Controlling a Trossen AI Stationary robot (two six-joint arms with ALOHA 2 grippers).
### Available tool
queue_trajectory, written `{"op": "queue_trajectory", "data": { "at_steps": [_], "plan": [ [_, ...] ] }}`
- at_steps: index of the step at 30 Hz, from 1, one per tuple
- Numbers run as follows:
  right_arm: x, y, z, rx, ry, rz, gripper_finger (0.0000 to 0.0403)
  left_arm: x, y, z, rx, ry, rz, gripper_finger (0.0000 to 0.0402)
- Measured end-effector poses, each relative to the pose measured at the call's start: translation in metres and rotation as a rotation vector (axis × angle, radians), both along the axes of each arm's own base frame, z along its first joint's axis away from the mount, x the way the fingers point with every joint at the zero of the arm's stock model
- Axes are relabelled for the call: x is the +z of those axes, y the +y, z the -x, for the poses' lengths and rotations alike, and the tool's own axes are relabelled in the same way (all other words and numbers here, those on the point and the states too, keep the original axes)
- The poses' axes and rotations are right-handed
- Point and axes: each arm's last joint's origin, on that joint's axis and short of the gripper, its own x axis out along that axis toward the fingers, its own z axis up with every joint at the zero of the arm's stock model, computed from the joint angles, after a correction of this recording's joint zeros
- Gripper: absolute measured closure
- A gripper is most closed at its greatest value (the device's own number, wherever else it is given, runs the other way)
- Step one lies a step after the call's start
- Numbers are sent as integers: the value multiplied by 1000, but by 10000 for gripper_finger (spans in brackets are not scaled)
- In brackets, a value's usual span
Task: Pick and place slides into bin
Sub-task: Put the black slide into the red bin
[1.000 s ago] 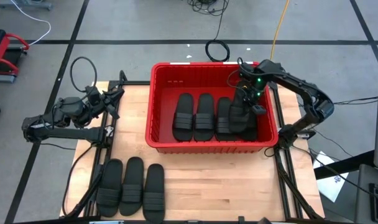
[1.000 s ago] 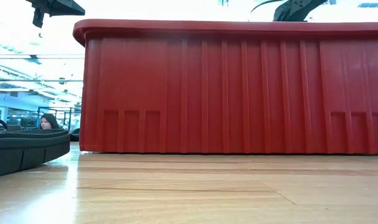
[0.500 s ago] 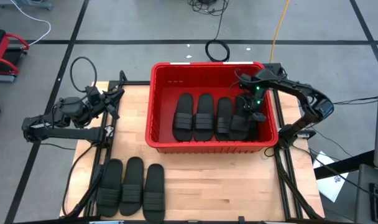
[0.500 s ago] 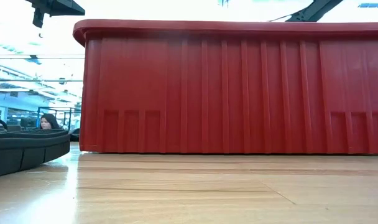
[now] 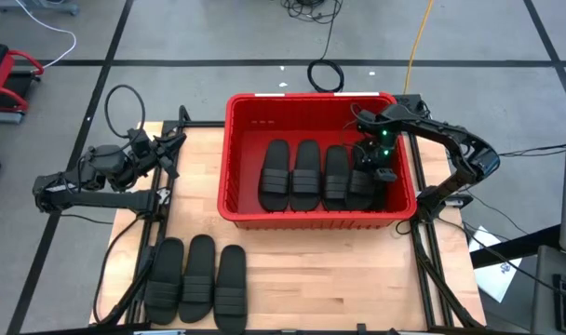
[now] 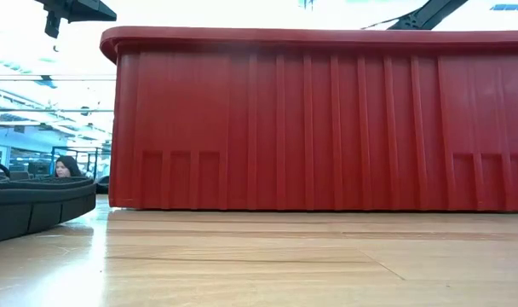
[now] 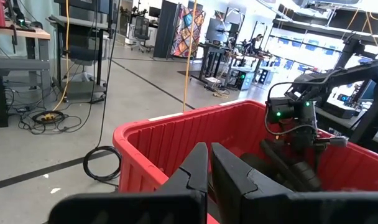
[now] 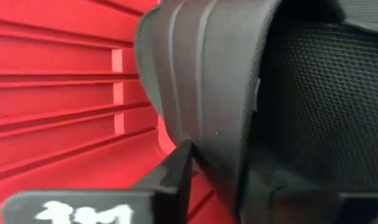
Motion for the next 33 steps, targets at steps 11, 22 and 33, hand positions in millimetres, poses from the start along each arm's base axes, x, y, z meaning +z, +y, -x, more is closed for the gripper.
{"op": "queue_trajectory", "data": {
  "at_steps": [11, 22, 33],
  "plan": [
    [22, -8, -7, -33, -24, 45, 241, 0, 0, 0, -1, 14, -16, 387],
    [47, -16, -15, -215, 11, 85, 240, 0, 0, 0, -2, 15, -21, 387],
    [147, 11, -6, -368, -635, 307, 348, 18, -3, -23, -166, 14, -130, 387]
  ]
}}
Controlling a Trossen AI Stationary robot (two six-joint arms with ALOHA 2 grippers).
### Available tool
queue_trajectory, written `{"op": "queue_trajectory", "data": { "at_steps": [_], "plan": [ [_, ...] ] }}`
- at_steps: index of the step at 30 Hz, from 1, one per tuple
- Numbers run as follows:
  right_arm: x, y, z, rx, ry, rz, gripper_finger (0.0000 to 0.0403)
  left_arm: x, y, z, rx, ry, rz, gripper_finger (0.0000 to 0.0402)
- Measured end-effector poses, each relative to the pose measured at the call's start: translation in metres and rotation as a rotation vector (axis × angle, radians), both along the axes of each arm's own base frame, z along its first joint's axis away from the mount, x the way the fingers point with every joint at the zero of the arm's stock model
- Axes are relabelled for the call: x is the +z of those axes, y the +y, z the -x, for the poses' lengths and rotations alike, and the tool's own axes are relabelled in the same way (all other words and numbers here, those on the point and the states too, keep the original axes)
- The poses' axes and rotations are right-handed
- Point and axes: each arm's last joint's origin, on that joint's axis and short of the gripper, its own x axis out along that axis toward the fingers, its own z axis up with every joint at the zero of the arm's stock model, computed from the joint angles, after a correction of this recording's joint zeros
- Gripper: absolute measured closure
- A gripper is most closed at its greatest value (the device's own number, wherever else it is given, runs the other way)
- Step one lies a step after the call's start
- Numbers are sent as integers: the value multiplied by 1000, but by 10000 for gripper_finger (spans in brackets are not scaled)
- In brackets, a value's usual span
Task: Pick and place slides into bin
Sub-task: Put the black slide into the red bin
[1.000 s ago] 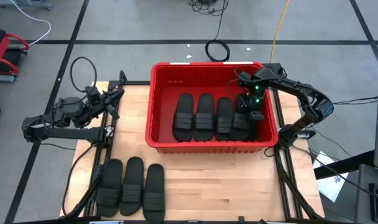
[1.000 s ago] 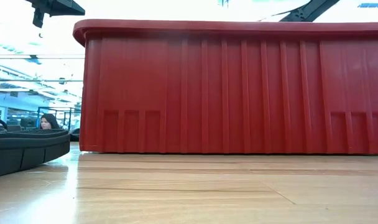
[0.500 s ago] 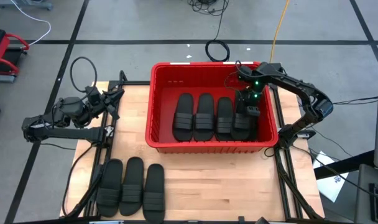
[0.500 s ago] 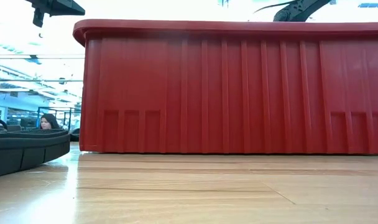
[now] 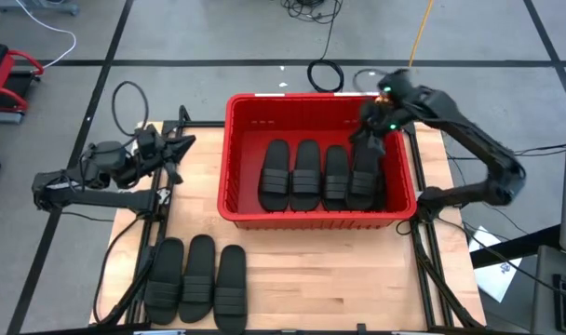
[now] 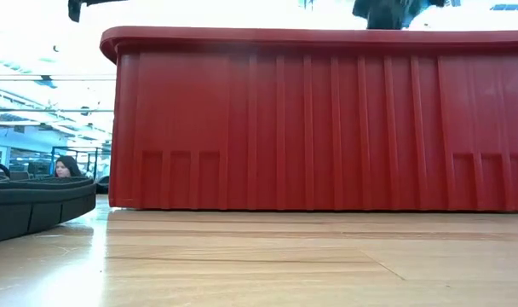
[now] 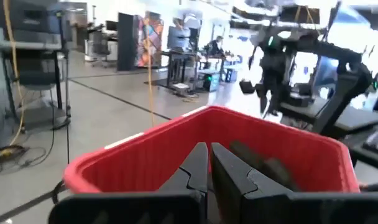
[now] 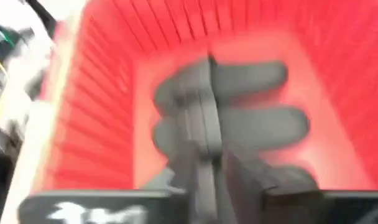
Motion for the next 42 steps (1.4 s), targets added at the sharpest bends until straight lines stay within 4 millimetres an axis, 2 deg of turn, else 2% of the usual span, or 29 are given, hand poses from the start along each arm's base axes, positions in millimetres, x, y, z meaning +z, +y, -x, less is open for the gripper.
{"op": "queue_trajectory", "data": {
  "at_steps": [1, 3, 7, 11, 14, 21, 27, 31, 36, 42],
  "plan": [
    [10, 5, 4, -1, -66, 11, 371, 6, 0, -5, -4, 16, -13, 387],
    [28, 16, 10, -13, -180, 27, 393, 21, 2, -18, -12, 41, -41, 387],
    [52, 34, 21, -62, -319, 54, 393, 56, 15, -52, -61, 105, -78, 387],
    [71, 49, 28, -87, -435, 107, 401, 78, 40, -94, -204, 150, -51, 387],
    [85, 59, 33, -47, -543, 151, 400, 79, 65, -131, -300, 192, 11, 387],
    [106, 81, 45, 86, -722, 236, 402, 61, 114, -223, -475, 273, 114, 387],
    [106, 84, 47, 120, -722, 245, 403, 69, 138, -296, -565, 219, 82, 387],
    [101, 83, 45, 162, -709, 217, 403, 67, 151, -339, -610, 165, 101, 387],
    [96, 81, 42, 153, -694, 192, 403, 43, 155, -380, -715, 131, 140, 387],
    [97, 78, 40, 96, -697, 229, 403, 19, 151, -389, -832, 185, 219, 387]
  ]
}}
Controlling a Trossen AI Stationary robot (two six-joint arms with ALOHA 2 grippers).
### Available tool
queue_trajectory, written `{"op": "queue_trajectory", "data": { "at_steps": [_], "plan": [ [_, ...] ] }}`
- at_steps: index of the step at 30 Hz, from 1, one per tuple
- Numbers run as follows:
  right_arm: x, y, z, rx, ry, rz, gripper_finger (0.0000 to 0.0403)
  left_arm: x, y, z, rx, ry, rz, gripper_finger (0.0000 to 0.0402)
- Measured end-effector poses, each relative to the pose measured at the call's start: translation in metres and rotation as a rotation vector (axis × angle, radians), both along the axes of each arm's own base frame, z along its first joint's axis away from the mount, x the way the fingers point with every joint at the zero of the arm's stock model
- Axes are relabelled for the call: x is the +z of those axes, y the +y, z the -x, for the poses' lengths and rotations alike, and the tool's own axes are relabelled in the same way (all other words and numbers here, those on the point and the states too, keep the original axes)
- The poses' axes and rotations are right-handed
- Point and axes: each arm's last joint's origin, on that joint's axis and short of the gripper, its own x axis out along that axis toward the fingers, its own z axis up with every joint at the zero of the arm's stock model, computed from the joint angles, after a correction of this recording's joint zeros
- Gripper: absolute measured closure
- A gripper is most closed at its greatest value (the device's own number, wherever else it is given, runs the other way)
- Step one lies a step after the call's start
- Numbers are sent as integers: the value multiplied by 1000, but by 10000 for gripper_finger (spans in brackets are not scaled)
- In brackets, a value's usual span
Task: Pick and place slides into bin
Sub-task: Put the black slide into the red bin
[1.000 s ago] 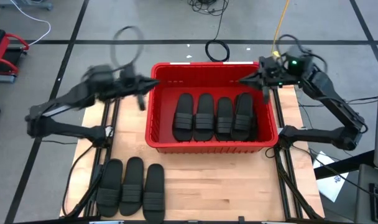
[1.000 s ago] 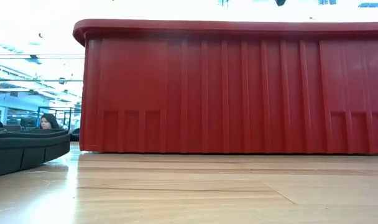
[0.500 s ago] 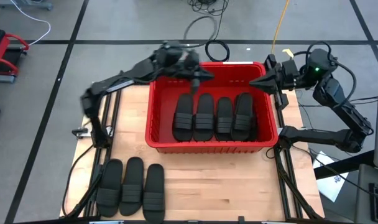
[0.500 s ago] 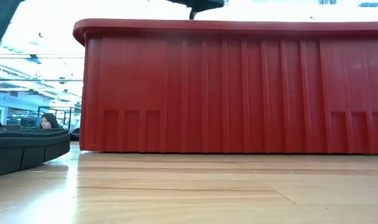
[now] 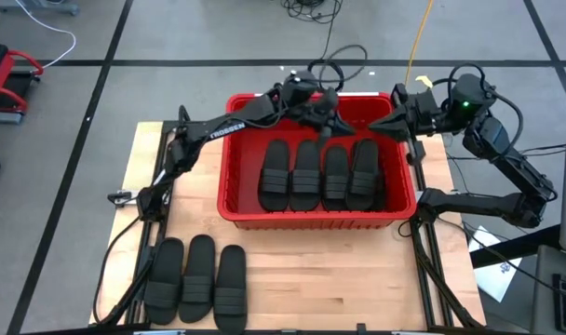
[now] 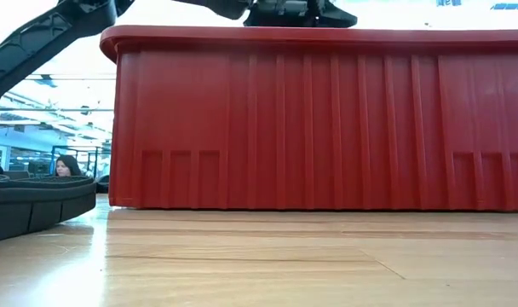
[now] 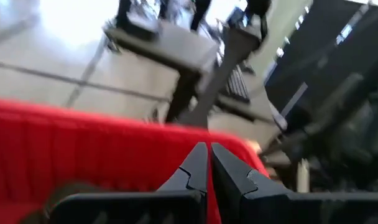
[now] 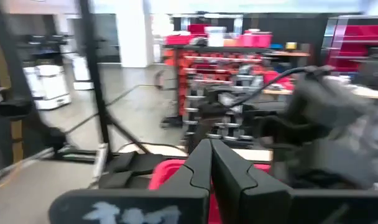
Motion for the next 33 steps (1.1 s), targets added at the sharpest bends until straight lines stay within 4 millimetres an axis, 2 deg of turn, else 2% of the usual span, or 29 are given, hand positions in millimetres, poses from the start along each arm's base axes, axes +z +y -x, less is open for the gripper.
{"op": "queue_trajectory", "data": {
  "at_steps": [6, 9, 15, 20, 23, 30, 33],
  "plan": [
    [-4, -5, -1, -143, 35, -11, 403, -16, -9, 5, -142, 123, -12, 387],
    [-13, -8, -4, -174, 113, -58, 403, -20, -7, 7, -120, 164, -8, 387],
    [-55, -11, -2, -141, 499, -282, 403, -17, 13, 17, -46, 175, -21, 387],
    [-82, -11, 5, -74, 778, -377, 391, -1, 27, 33, -38, 151, -21, 387],
    [-92, -18, 1, -76, 874, -338, 352, 11, 33, 43, -20, 116, -45, 387],
    [-112, -38, -21, 8, 985, -291, 215, 38, 37, 63, -18, 48, -87, 387],
    [-123, -45, -29, 52, 1050, -299, 175, 47, 36, 70, -15, 23, -118, 387]
  ]
}}
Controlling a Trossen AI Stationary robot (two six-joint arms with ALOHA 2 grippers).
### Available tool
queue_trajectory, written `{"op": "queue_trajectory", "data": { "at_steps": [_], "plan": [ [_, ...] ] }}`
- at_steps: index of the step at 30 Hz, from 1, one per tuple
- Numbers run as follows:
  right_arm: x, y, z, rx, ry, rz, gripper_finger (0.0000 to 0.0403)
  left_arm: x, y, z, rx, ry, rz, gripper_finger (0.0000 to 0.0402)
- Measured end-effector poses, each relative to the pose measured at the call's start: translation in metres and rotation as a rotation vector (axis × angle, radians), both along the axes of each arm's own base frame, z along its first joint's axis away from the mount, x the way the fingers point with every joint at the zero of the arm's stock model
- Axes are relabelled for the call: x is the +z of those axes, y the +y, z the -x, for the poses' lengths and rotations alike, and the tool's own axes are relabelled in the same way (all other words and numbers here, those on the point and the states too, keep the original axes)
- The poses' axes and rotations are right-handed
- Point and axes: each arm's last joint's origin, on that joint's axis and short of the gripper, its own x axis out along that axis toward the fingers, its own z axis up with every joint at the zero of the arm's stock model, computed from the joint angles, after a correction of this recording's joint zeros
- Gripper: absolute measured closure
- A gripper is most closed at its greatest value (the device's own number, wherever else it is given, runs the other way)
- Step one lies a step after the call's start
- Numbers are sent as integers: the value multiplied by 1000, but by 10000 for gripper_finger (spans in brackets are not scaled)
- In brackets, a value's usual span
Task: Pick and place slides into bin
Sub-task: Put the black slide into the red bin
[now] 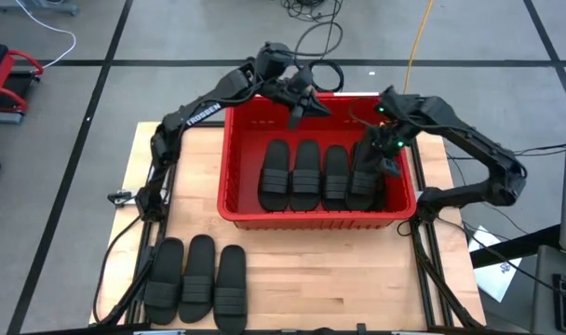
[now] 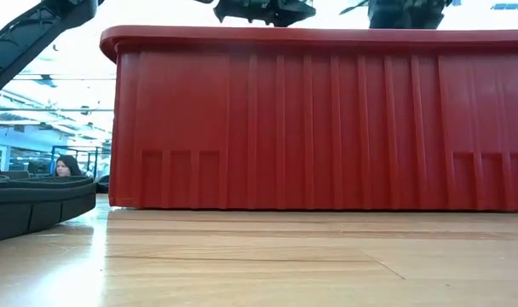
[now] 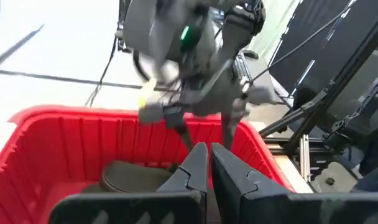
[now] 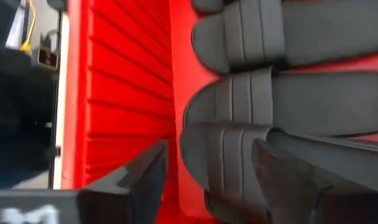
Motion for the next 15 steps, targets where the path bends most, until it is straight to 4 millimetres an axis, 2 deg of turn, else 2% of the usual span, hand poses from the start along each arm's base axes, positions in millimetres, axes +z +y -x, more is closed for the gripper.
{"op": "queue_trajectory", "data": {
  "at_steps": [3, 8, 15],
  "plan": [
    [-16, -7, -7, 25, 69, -8, 161, 7, -1, 5, 0, -22, -22, 387],
    [-40, -15, -8, 13, 148, -82, 163, 18, -3, 13, 4, -46, -44, 387],
    [-58, -25, -2, -38, 161, -104, 169, 23, -4, 17, 7, -67, -90, 387]
  ]
}}
